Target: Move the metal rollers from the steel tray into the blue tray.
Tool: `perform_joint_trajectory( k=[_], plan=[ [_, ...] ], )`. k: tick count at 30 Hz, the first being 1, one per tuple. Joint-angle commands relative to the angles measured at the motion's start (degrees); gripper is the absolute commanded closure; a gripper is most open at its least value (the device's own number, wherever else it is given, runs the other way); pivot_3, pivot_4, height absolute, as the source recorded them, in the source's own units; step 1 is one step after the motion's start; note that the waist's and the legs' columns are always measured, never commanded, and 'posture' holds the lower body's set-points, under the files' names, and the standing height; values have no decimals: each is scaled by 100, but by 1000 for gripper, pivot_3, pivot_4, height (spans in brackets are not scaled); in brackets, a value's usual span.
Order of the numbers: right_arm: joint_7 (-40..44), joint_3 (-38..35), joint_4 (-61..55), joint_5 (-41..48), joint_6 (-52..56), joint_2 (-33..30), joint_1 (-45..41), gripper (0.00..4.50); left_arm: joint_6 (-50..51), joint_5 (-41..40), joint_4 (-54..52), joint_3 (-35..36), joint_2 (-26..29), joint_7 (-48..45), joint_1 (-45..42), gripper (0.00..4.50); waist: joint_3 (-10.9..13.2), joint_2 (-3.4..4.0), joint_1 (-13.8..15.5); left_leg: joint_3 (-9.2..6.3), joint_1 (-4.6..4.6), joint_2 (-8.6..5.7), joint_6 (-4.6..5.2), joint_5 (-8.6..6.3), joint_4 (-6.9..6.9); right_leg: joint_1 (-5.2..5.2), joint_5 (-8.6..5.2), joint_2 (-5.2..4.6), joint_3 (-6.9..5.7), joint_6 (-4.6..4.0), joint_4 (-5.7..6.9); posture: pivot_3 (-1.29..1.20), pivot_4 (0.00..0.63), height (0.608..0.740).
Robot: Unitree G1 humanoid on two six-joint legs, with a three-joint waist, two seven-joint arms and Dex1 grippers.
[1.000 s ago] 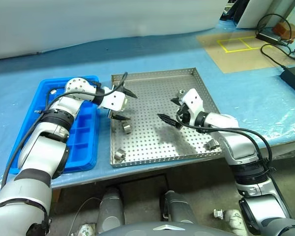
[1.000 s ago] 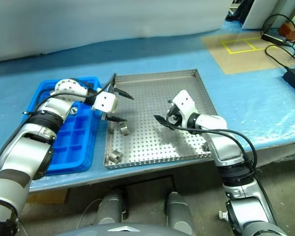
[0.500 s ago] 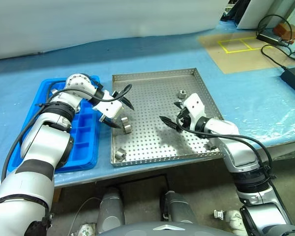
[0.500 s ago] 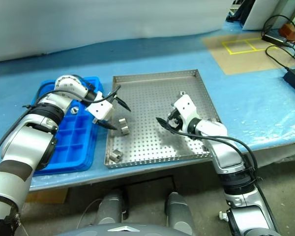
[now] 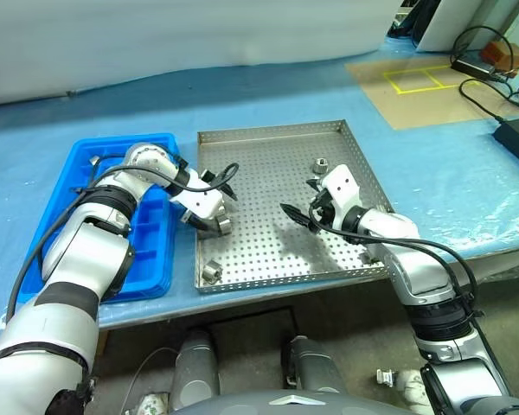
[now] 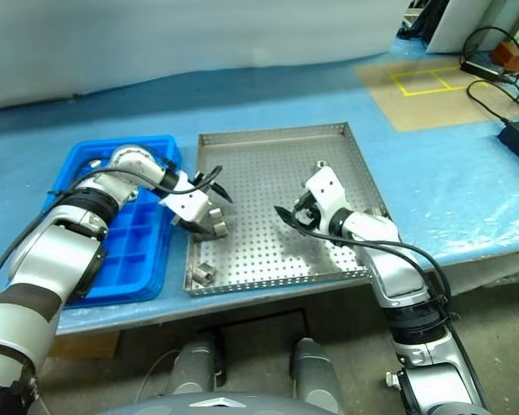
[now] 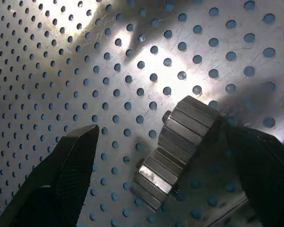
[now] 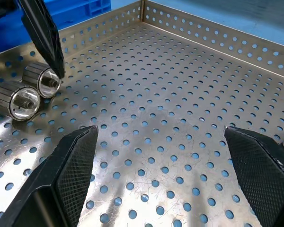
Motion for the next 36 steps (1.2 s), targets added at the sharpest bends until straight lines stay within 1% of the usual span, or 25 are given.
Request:
perform_joint_trajectory(
  k=[1, 10, 13, 14, 16, 17, 21, 23, 26, 29, 31, 33, 36],
  plan=[
    [-88, -33, -342, -18, 21, 4, 62, 42, -39, 356, 29, -183, -24, 476, 29, 24, 0, 0, -5, 0, 0, 0, 0, 0, 0, 0, 0, 0, 0, 0, 0, -361, 150, 740],
    [-216, -57, -510, -47, 112, -40, 224, 42, 162, 532, 187, -273, -71, 584, 4, 24, 0, 0, -38, 2, 33, 0, -1, 0, 1, 32, -1, -1, 6, -1, -6, -383, 150, 740],
    [-243, -58, -528, -41, 120, -30, 235, 0, 175, 456, 208, -227, -92, 469, -7, 557, 0, 0, -56, 2, 44, 0, -1, 0, 1, 43, -1, -1, 6, -2, -8, -386, 150, 740],
    [-246, -59, -530, -39, 120, -28, 236, 0, 175, 428, 207, -211, -99, 426, -6, 842, 0, 0, -61, 2, 45, 0, -1, 0, 1, 44, -1, -1, 7, -2, -8, -386, 150, 740],
    [-254, -54, -515, -50, 110, -23, 227, 0, 189, 436, 179, -177, -126, 601, 8, 1571, 0, 0, -66, 2, 45, 0, -1, 0, 1, 44, -1, -1, 7, -2, -8, -384, 150, 740],
    [-258, -49, -496, -59, 101, -18, 215, 0, 215, 406, 176, -155, -143, 577, 13, 1845, 0, 0, -66, 2, 44, 0, -1, 0, 1, 43, -1, -1, 6, -2, -9, -383, 150, 740],
    [-248, -25, -400, -88, 48, -3, 156, 0, 145, 273, 158, -99, -125, 332, 41, 1845, 0, 0, -71, 2, 38, -1, 2, -2, 0, 42, -1, -2, 6, -2, -15, -373, 150, 740],
    [-229, -16, -367, -87, 33, 14, 127, 0, 147, 270, 151, -87, -99, 329, 48, 2173, 0, 0, -78, 2, 37, -1, 3, -2, -2, 41, -1, -1, 5, -2, -16, -368, 150, 740],
    [-214, 32, -286, -136, -8, 17, 85, 0, 182, 238, 145, -33, -69, 361, 51, 2173, 0, 0, -83, 2, 35, 0, 3, -2, -3, 39, -1, -1, 4, -2, -15, -359, 150, 740],
    [-197, 51, -225, -144, -35, 36, 39, 0, 210, 100, 140, 39, -44, 106, 67, 2173, 0, 0, -86, 2, 34, -1, 3, -2, -3, 38, -1, -1, 5, -2, -16, -353, 150, 740],
    [-190, 63, -195, -147, -51, 45, 16, 0, 195, 19, 108, 80, -33, 24, 95, 2521, 0, 0, -85, 2, 34, 0, 3, -3, -3, 37, -1, -1, 5, -3, -16, -350, 150, 740],
    [-185, 83, -163, -160, -77, 55, 9, 0, 205, -77, 47, 147, -40, 27, 139, 3022, 0, 0, -86, 2, 33, 0, 3, -2, -3, 36, -2, -1, 4, -3, -16, -349, 150, 740],
    [-179, 100, -131, -172, -105, 71, -3, 0, 356, -381, -72, 309, -102, -210, 199, 3081, 0, 0, -83, 3, 29, 0, 3, -3, -4, 33, -2, -1, 4, -3, -16, -348, 150, 740]
  ],
)
